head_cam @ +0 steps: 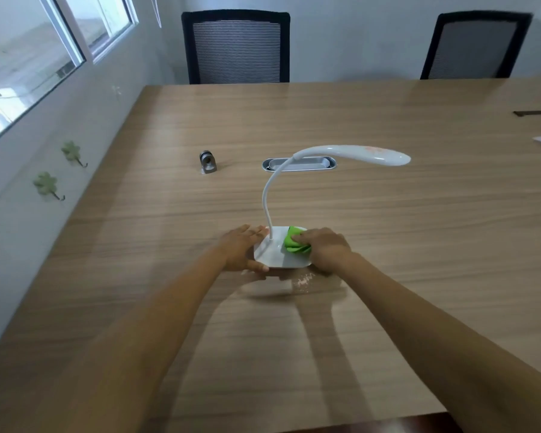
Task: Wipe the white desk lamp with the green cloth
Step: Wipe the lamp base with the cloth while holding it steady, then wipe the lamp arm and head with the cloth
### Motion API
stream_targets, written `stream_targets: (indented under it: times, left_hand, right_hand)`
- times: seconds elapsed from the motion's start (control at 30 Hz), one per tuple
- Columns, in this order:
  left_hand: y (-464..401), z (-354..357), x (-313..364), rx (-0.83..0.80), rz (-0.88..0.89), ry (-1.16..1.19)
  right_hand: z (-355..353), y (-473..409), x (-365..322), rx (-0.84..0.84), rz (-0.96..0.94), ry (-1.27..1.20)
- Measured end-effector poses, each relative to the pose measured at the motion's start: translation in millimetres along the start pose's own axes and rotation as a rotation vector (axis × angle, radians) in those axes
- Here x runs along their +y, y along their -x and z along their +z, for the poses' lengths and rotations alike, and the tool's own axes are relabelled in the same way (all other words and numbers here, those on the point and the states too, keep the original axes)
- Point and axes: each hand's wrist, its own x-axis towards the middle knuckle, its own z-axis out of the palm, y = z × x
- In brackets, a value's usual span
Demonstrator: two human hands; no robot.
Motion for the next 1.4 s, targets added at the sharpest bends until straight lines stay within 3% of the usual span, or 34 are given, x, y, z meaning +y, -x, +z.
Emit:
stream_targets:
  times: [0.3, 0.5, 0.6, 0.7, 0.93, 1.03, 1.2, 1.3, 1.4]
  left_hand:
    - [13, -22, 12, -0.027, -0.101, 0.023]
    - [41, -104, 33, 0.216, -0.224, 0.622]
    - [45, -134, 66, 0.364, -0.191, 0.827]
    - [44, -149, 101, 0.498, -0.100, 0.819]
    - [30, -145, 141, 0.610, -0.068, 0.742]
    - [24, -139, 140, 0.682, -0.106, 0.740]
    - [20, -137, 140, 0.721, -0.122, 0.748]
    - [19, -137, 139, 0.725, -0.118, 0.731]
    - [19, -136, 140, 0.712, -0.098, 0.733]
  right_hand:
    - [16, 31, 4, -0.037, -0.024, 0.044]
    - [19, 36, 2, 0.002, -0.003, -0.057]
    - [16, 37, 2, 0.007, 0.006, -0.063]
    - [12, 42, 6, 0.050, 0.001, -0.109]
    - [-6, 58, 57, 0.174, 0.075, -0.179]
    - [-28, 71, 88, 0.311, 0.144, -0.247]
    - [-99, 81, 114, 0.689, 0.167, -0.370]
    - [-140, 82, 106, 0.901, 0.099, -0.365]
    - [-165, 77, 82, 0.981, 0.035, -0.314]
